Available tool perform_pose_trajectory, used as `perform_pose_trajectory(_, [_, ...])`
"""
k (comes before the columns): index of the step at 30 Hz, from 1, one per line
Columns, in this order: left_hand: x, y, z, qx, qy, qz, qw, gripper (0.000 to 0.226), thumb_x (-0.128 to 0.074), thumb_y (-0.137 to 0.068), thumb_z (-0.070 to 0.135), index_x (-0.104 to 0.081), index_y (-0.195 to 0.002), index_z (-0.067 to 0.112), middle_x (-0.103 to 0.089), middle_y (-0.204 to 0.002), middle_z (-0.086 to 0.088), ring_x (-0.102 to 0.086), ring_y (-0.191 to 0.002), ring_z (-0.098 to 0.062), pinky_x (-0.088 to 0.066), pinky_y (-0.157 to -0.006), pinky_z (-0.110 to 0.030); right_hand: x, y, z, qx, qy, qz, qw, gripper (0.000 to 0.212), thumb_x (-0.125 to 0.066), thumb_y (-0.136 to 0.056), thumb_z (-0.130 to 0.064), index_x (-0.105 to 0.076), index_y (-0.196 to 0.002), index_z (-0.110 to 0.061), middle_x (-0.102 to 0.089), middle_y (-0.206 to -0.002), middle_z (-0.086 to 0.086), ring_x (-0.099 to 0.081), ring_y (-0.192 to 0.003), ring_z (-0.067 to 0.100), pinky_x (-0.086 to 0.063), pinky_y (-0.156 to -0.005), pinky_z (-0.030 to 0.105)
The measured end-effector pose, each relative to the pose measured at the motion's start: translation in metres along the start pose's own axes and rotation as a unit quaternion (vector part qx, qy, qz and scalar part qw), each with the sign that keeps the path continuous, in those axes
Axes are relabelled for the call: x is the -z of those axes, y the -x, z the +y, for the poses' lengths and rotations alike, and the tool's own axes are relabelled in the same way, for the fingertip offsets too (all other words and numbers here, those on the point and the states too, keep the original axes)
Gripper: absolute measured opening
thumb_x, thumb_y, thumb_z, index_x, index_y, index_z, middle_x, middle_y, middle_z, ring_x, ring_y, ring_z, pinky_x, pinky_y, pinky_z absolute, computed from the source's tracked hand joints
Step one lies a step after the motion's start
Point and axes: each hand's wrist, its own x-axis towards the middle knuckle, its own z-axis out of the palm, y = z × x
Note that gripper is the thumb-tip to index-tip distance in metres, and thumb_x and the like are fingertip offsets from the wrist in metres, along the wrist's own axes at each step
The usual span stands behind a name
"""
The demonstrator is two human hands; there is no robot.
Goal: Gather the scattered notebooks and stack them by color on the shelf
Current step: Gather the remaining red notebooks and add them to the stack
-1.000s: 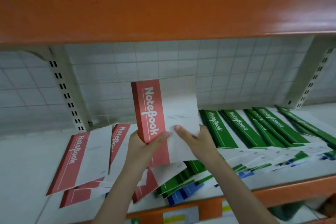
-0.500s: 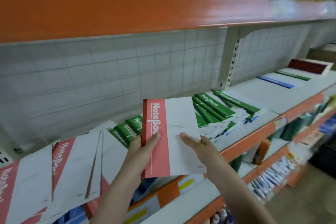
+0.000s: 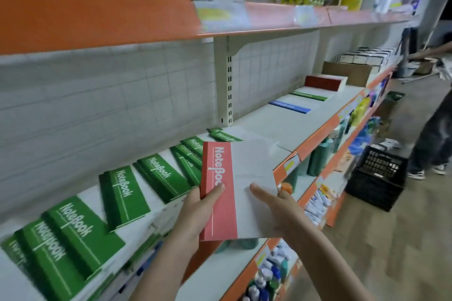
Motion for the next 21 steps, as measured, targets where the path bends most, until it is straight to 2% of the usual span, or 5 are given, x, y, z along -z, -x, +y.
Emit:
perform_pose_trajectory(3, [-0.052, -0.024, -0.001, 0.003, -0.004, -0.038, 0.999, 0.017, -0.065, -0.087, 0.037, -0.064, -0.099, 0.025, -0.075, -0.081, 0.003, -0.072, -0.072, -0.016, -0.055, -0.057, -0.027, 0.046, -0.022, -0.008, -0.004, 0.000, 0.031, 1.000, 0.033, -0.070, -0.083, -0.039, -0.062, -0.106, -0.016, -0.067, -0.104, 0.007, -0.067, -0.088, 0.023, -0.057, -0.068, 0.033])
perform_pose_trajectory(6, [-0.104, -0.044, -0.006, 0.013, 0.000, -0.064, 0.998, 0.019, -0.065, -0.088, 0.035, -0.064, -0.103, 0.023, -0.075, -0.089, 0.000, -0.072, -0.081, -0.019, -0.057, -0.069, -0.033, 0.094, -0.039, -0.017, 0.005, -0.005, 0.058, 0.998, 0.023, -0.069, -0.085, -0.032, -0.066, -0.097, -0.012, -0.072, -0.077, 0.000, -0.067, -0.065, 0.015, -0.050, -0.053, 0.022])
perform_pose_trajectory(9, [-0.156, -0.063, -0.013, 0.015, 0.000, -0.099, 0.995, 0.015, -0.064, -0.089, 0.030, -0.066, -0.100, 0.019, -0.075, -0.082, 0.000, -0.072, -0.071, -0.015, -0.054, -0.054, -0.024, 0.141, -0.050, -0.024, 0.007, -0.024, 0.082, 0.996, 0.013, -0.068, -0.086, -0.024, -0.065, -0.089, -0.012, -0.072, -0.072, 0.000, -0.066, -0.058, 0.012, -0.050, -0.049, 0.020])
perform_pose_trajectory(17, [-0.276, -0.093, -0.029, 0.049, 0.001, -0.187, 0.981, 0.016, -0.064, -0.089, 0.033, -0.061, -0.103, 0.026, -0.073, -0.095, -0.004, -0.071, -0.082, -0.021, -0.056, -0.062, -0.031, 0.250, -0.066, -0.034, -0.001, -0.057, 0.156, 0.986, 0.021, -0.068, -0.086, -0.022, -0.065, -0.102, -0.009, -0.072, -0.093, 0.010, -0.066, -0.076, 0.024, -0.053, -0.073, 0.034])
perform_pose_trajectory(21, [-0.324, -0.112, -0.038, 0.061, -0.014, -0.218, 0.974, 0.022, -0.064, -0.089, 0.032, -0.061, -0.106, 0.020, -0.074, -0.092, -0.007, -0.072, -0.080, -0.023, -0.055, -0.061, -0.030, 0.292, -0.077, -0.034, 0.006, -0.085, 0.174, 0.981, 0.017, -0.067, -0.087, -0.019, -0.066, -0.101, -0.009, -0.073, -0.091, 0.008, -0.068, -0.074, 0.021, -0.055, -0.070, 0.031])
